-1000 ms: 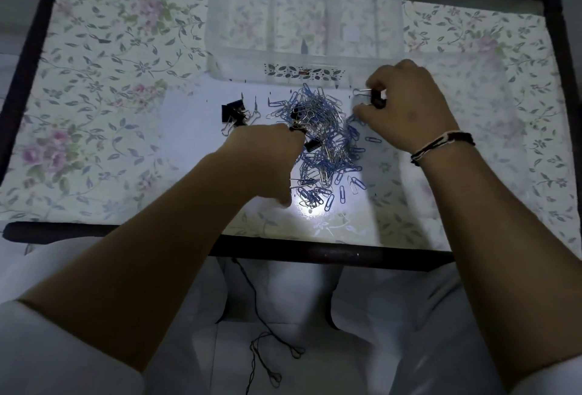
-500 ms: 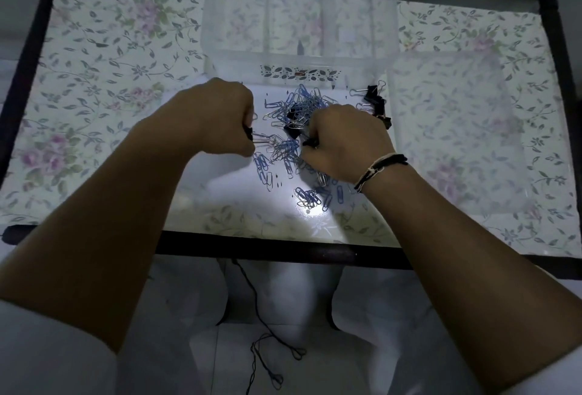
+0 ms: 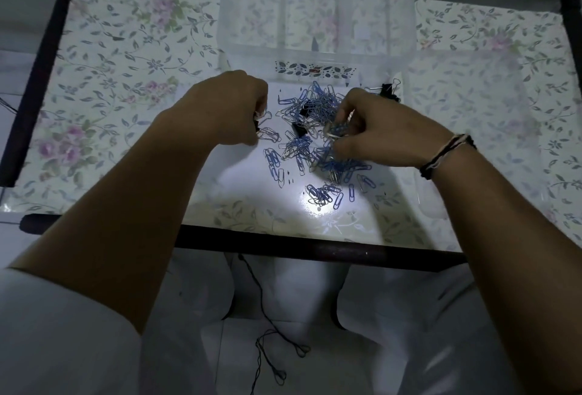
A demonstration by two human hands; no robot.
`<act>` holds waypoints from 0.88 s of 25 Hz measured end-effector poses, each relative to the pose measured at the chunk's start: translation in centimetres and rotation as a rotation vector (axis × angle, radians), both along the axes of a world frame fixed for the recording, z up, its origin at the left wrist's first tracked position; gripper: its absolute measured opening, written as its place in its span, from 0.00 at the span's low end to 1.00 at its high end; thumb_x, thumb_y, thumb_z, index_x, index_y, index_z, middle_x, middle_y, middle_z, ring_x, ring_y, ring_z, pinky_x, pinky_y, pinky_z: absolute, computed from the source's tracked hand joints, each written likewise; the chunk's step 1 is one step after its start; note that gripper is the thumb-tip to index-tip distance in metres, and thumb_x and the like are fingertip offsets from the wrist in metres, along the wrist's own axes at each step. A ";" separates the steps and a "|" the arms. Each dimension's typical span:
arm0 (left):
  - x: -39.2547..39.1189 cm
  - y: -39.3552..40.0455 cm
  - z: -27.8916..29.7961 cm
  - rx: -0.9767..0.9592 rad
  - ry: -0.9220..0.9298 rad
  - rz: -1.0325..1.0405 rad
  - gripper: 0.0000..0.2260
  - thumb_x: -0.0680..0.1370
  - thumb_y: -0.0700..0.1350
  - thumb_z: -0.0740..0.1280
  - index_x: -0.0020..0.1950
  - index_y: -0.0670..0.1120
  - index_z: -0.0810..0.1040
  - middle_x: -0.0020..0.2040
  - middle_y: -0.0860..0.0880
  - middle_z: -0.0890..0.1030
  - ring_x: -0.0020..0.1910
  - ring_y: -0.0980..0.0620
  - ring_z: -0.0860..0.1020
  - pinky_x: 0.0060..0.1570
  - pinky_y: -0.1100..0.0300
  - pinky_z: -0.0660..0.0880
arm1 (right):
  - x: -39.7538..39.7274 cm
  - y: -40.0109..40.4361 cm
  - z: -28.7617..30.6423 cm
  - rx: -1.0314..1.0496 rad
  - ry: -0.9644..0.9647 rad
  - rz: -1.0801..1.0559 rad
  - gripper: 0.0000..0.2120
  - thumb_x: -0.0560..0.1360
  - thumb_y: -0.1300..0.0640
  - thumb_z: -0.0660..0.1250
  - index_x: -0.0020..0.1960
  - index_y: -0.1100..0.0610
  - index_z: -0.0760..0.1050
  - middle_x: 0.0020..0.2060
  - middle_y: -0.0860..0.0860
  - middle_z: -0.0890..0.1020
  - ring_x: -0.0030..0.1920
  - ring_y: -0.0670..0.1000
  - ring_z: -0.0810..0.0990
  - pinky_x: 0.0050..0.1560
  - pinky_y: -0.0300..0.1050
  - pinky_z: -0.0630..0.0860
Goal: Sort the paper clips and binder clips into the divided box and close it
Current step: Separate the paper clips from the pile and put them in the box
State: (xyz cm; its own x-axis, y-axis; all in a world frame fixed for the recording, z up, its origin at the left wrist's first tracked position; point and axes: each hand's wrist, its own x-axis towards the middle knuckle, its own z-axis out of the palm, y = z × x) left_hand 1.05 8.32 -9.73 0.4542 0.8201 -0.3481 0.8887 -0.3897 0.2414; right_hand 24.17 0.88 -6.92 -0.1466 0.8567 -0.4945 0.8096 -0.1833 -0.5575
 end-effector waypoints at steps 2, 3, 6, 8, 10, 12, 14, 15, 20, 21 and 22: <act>0.0 0.0 -0.3 0.026 0.026 -0.013 0.12 0.68 0.39 0.75 0.49 0.48 0.79 0.49 0.46 0.74 0.44 0.47 0.74 0.43 0.53 0.74 | 0.8 0.0 0.4 -0.031 0.111 -0.096 0.17 0.66 0.46 0.70 0.51 0.51 0.74 0.37 0.50 0.80 0.34 0.50 0.75 0.40 0.48 0.73; 0.1 0.0 -0.3 0.040 0.015 -0.010 0.09 0.70 0.38 0.73 0.48 0.47 0.80 0.50 0.45 0.76 0.43 0.47 0.73 0.42 0.55 0.72 | 1.1 0.0 0.3 -0.044 0.159 -0.145 0.18 0.64 0.44 0.68 0.50 0.51 0.76 0.36 0.51 0.80 0.34 0.51 0.77 0.41 0.52 0.76; 0.6 -0.1 0.0 0.031 0.002 0.009 0.06 0.71 0.34 0.70 0.44 0.43 0.83 0.46 0.44 0.80 0.43 0.47 0.75 0.41 0.58 0.69 | 1.2 0.0 0.0 -0.069 0.194 -0.169 0.14 0.67 0.50 0.68 0.49 0.56 0.78 0.34 0.52 0.81 0.34 0.52 0.82 0.49 0.57 0.83; 0.7 -0.2 0.6 0.020 0.013 0.005 0.06 0.70 0.33 0.69 0.42 0.43 0.82 0.41 0.47 0.80 0.43 0.46 0.77 0.40 0.58 0.69 | 1.0 0.0 -0.2 -0.067 0.181 -0.143 0.11 0.69 0.54 0.69 0.49 0.58 0.79 0.35 0.51 0.81 0.37 0.54 0.85 0.50 0.57 0.83; 0.7 -0.3 1.6 0.057 -0.027 -0.013 0.06 0.69 0.35 0.70 0.40 0.45 0.80 0.37 0.51 0.77 0.41 0.46 0.76 0.39 0.56 0.72 | 0.9 0.1 -0.3 -0.111 0.238 -0.170 0.14 0.66 0.53 0.69 0.48 0.61 0.80 0.35 0.52 0.81 0.36 0.54 0.83 0.50 0.58 0.84; 0.9 -0.4 2.6 0.121 -0.105 -0.045 0.06 0.68 0.37 0.71 0.40 0.47 0.77 0.38 0.50 0.77 0.40 0.45 0.76 0.41 0.51 0.77 | 1.0 0.2 -0.3 -0.159 0.317 -0.220 0.16 0.64 0.53 0.69 0.47 0.63 0.80 0.35 0.55 0.81 0.36 0.53 0.81 0.49 0.58 0.84; 1.2 -0.6 3.2 0.191 -0.154 -0.119 0.07 0.68 0.37 0.71 0.42 0.47 0.77 0.43 0.47 0.77 0.41 0.43 0.76 0.41 0.48 0.77 | 1.1 0.2 0.0 -0.115 0.236 -0.176 0.14 0.66 0.53 0.71 0.46 0.61 0.80 0.35 0.53 0.82 0.35 0.51 0.81 0.47 0.54 0.84; 1.3 -0.6 3.3 0.222 -0.173 -0.156 0.07 0.68 0.36 0.71 0.43 0.46 0.78 0.45 0.46 0.76 0.42 0.43 0.76 0.40 0.48 0.77 | 1.2 0.3 0.1 -0.051 0.123 -0.126 0.12 0.68 0.53 0.72 0.46 0.60 0.80 0.36 0.52 0.82 0.36 0.50 0.80 0.44 0.52 0.82; 1.6 -0.8 3.4 0.175 -0.302 -0.143 0.08 0.69 0.35 0.70 0.45 0.44 0.80 0.45 0.46 0.78 0.40 0.48 0.76 0.42 0.54 0.75 | 2.6 0.8 -0.9 0.287 -0.394 -0.105 0.16 0.68 0.51 0.70 0.51 0.61 0.79 0.48 0.60 0.79 0.47 0.59 0.78 0.42 0.48 0.73; 1.6 -1.0 3.4 0.145 -0.321 -0.112 0.07 0.69 0.35 0.70 0.45 0.44 0.81 0.43 0.48 0.79 0.40 0.50 0.77 0.43 0.56 0.75 | 2.5 0.9 -1.2 0.329 -0.416 -0.102 0.19 0.68 0.50 0.70 0.55 0.59 0.77 0.51 0.60 0.77 0.50 0.60 0.77 0.44 0.48 0.73; 1.6 -1.1 3.4 0.110 -0.340 -0.075 0.07 0.70 0.36 0.71 0.46 0.44 0.82 0.41 0.50 0.80 0.39 0.52 0.77 0.43 0.57 0.75 | 2.2 1.0 -1.5 0.361 -0.380 -0.090 0.22 0.68 0.48 0.70 0.58 0.58 0.77 0.52 0.59 0.76 0.52 0.59 0.76 0.46 0.47 0.72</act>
State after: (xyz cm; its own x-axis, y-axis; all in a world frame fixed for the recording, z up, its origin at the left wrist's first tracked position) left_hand 2.70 7.20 -6.30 0.5891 0.8042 -0.0789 0.7329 -0.4907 0.4713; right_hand 26.33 1.84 -8.45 0.0672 0.9832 -0.1696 0.9568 -0.1117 -0.2686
